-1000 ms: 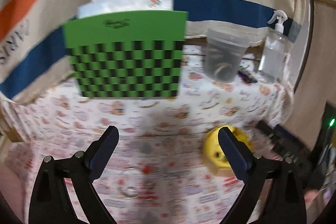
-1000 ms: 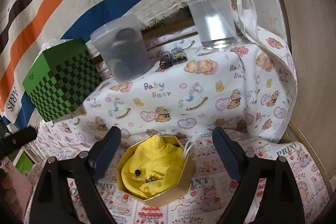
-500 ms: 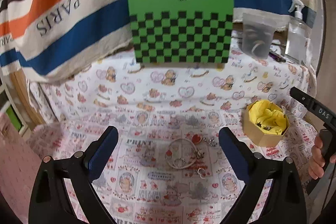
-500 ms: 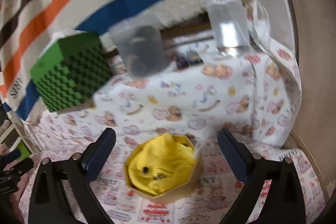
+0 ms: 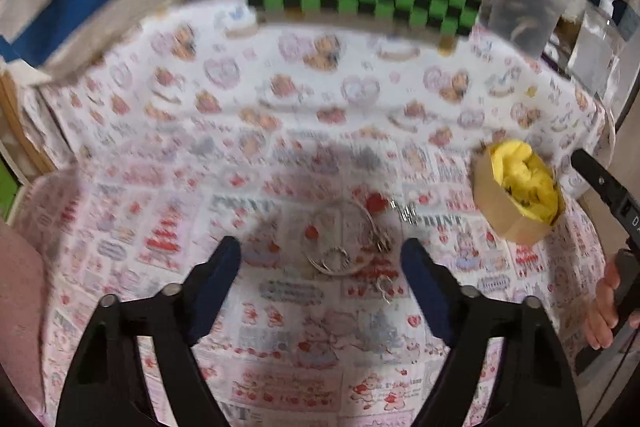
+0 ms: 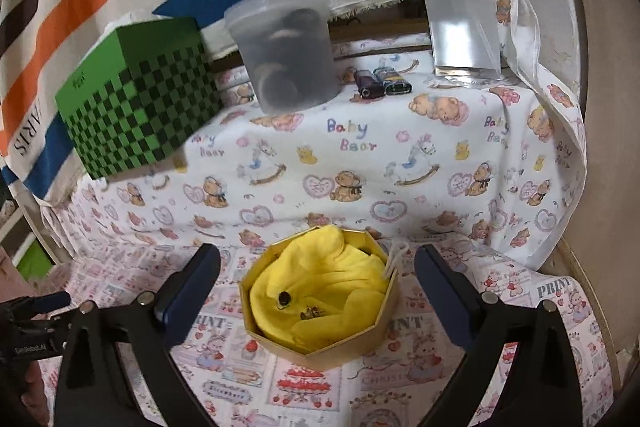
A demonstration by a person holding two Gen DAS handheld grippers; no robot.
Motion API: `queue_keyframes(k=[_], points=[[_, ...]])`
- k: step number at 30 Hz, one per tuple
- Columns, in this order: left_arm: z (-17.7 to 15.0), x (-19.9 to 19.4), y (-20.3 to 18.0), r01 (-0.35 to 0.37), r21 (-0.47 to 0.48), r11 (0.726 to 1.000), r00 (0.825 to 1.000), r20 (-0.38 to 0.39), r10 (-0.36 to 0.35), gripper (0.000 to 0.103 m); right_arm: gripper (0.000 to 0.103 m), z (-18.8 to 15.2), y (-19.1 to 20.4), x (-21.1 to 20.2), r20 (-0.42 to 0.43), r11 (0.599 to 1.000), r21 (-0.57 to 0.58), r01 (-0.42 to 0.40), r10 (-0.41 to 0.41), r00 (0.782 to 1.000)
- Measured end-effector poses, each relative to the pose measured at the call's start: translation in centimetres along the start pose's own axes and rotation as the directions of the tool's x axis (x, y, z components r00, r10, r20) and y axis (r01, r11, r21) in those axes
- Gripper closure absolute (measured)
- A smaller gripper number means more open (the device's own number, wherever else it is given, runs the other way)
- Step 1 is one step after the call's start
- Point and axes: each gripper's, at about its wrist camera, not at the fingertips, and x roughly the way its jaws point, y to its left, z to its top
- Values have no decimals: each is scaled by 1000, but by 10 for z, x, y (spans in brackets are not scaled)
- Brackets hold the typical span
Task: Organize jewelry
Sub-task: 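Grasp a small silver charm beside the red heart keychain with the left tool, then lift the charm with the left tool while the right tool grasps the silver bangle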
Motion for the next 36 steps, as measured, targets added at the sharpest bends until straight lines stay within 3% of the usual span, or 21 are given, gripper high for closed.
queue_keyframes(k=[2,7,13,17,22,32,36], points=[[0,11,-2,31,-4,1000,998,-50,-31,38,6,-1,-2,4,-15,1000,11,-1,1,1000],[8,30,-16,100,-19,995,991,-88,-101,58,6,0,-11,5,-16,999,54,3,-3,1000],[14,52,-29,80,-18,997,987,-136,-81,72,6,-2,-9,10,-28,999,26,36,-35,999],[18,61,-33,69,-4,998,989,-133,-69,76,6,-3,-5,13,-36,999,8,41,-40,999],[18,74,-33,105,-23,994,983,-152,-108,85,6,-3,-3,12,-29,1000,5,29,-29,999],[15,75,-32,132,-31,991,982,-131,-135,87,6,-5,1,12,-19,999,-17,38,-38,999],[14,56,-21,130,-47,990,987,-89,-134,87,6,-4,-1,12,-21,999,-16,43,-43,999]])
